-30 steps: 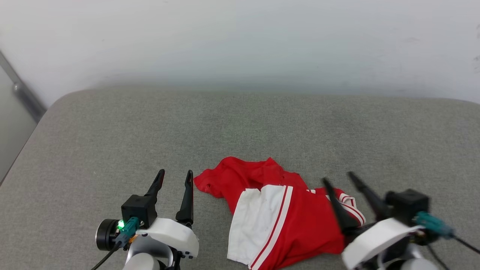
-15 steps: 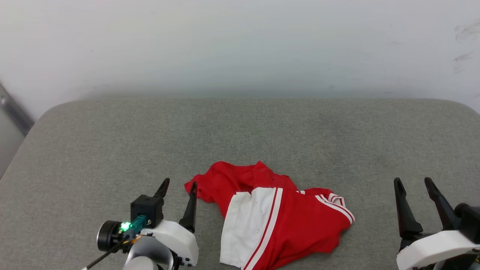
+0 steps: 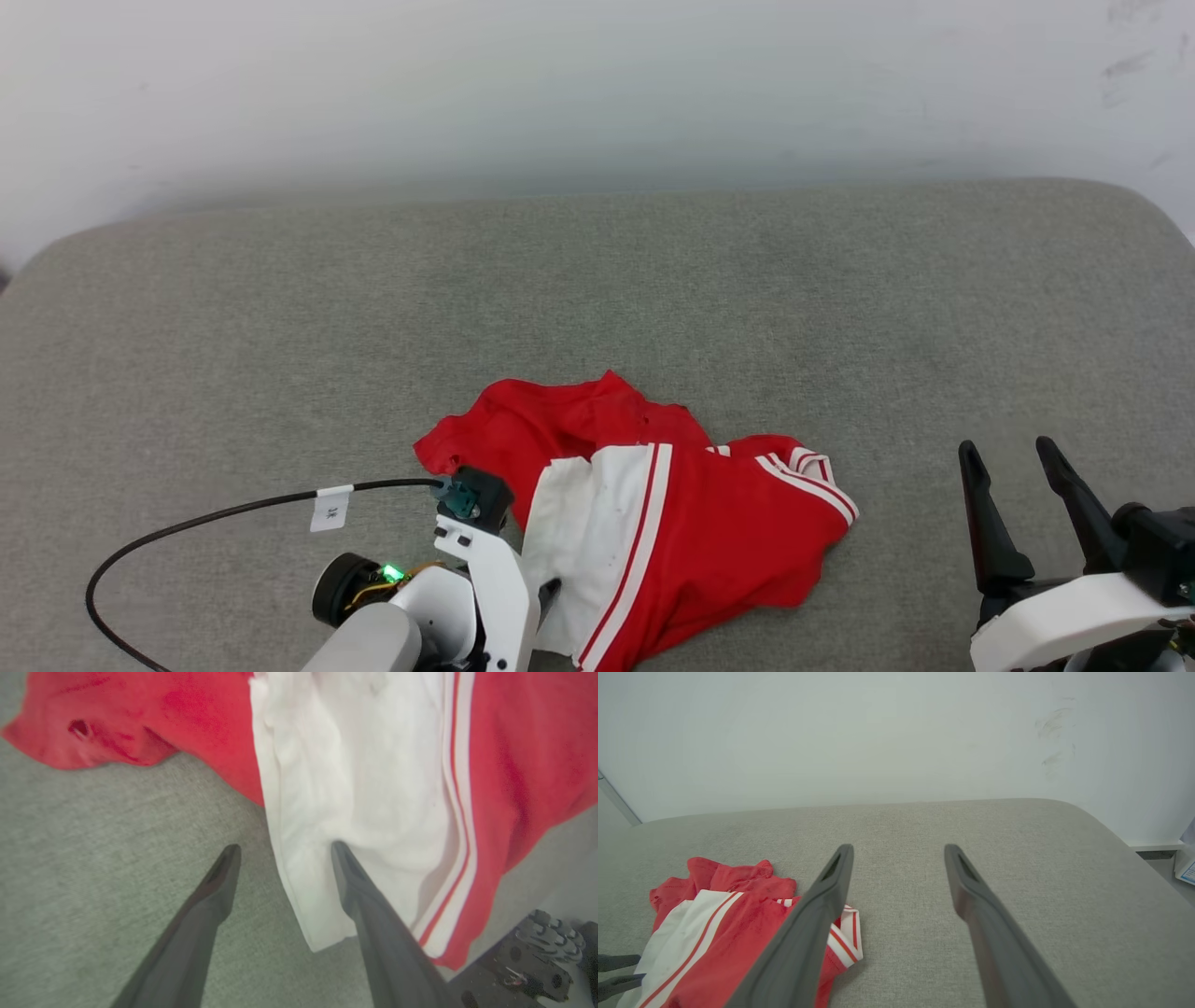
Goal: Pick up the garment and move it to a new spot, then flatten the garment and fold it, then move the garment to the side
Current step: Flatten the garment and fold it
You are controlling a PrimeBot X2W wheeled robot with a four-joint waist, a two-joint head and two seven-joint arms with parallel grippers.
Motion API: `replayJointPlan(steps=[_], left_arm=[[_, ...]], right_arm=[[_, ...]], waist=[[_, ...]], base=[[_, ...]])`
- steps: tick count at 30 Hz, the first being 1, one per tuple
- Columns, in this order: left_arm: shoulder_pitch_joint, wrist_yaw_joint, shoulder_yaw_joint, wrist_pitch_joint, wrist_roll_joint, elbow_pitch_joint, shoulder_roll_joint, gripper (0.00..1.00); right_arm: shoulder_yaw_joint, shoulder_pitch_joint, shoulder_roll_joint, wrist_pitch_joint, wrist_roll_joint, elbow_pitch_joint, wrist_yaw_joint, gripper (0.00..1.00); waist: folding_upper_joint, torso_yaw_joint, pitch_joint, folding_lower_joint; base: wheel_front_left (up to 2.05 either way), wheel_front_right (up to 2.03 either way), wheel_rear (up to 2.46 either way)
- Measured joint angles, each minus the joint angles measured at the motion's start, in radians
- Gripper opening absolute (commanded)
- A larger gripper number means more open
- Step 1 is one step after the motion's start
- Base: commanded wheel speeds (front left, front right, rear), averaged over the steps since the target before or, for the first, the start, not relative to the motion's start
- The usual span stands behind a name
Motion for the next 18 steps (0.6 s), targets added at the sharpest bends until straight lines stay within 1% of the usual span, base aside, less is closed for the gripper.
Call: replayJointPlan(steps=[2, 5, 6, 7, 9, 10, 14, 18], left_arm=[[0.000, -0.004, -0.014, 0.078, -0.014, 0.013, 0.012, 1.00], [-0.003, -0.007, -0.031, 0.167, -0.027, 0.010, 0.023, 1.00], [-0.007, -0.008, -0.036, 0.193, -0.029, 0.007, 0.026, 0.84], [-0.009, -0.008, -0.040, 0.212, -0.035, 0.003, 0.029, 0.49], [-0.011, -0.008, -0.047, 0.226, -0.036, -0.007, 0.035, 0.00], [-0.010, -0.008, -0.049, 0.221, -0.032, -0.012, 0.039, 0.00], [0.002, 0.006, -0.049, 0.140, -0.003, -0.038, 0.044, 0.00], [-0.005, 0.045, -0.009, 0.040, 0.031, -0.100, 0.069, 0.00]], right_arm=[[0.003, -0.003, 0.000, 0.000, 0.002, 0.001, 0.000, 1.00], [0.007, -0.008, 0.000, 0.000, 0.009, 0.005, 0.000, 1.00], [0.008, -0.012, 0.000, -0.001, 0.011, 0.006, 0.000, 1.00], [0.008, -0.014, 0.001, -0.002, 0.016, 0.007, 0.000, 1.00], [0.007, -0.015, 0.001, -0.002, 0.019, 0.007, 0.000, 1.00], [0.005, -0.016, 0.001, -0.001, 0.021, 0.007, 0.000, 1.00], [-0.013, -0.017, 0.001, 0.005, 0.024, 0.006, 0.000, 1.00], [-0.031, -0.016, 0.001, 0.016, 0.024, 0.004, 0.000, 1.00]], waist=[[0.0000, -0.013, 0.013, 0.0001], [0.0000, -0.029, 0.027, 0.0000], [0.0000, -0.033, 0.031, 0.0000], [0.0000, -0.037, 0.034, 0.0000], [0.0000, -0.041, 0.037, 0.0000], [0.0000, -0.041, 0.036, 0.0000], [0.0000, -0.030, 0.028, 0.0000], [0.0000, -0.005, 0.011, 0.0000]], base=[[0.00, 0.00, 0.00], [0.00, 0.00, 0.00], [0.00, 0.00, 0.00], [0.00, 0.00, 0.00], [0.00, 0.00, 0.00], [0.00, 0.00, 0.00], [0.00, 0.00, 0.00], [0.00, 0.00, 0.00]])
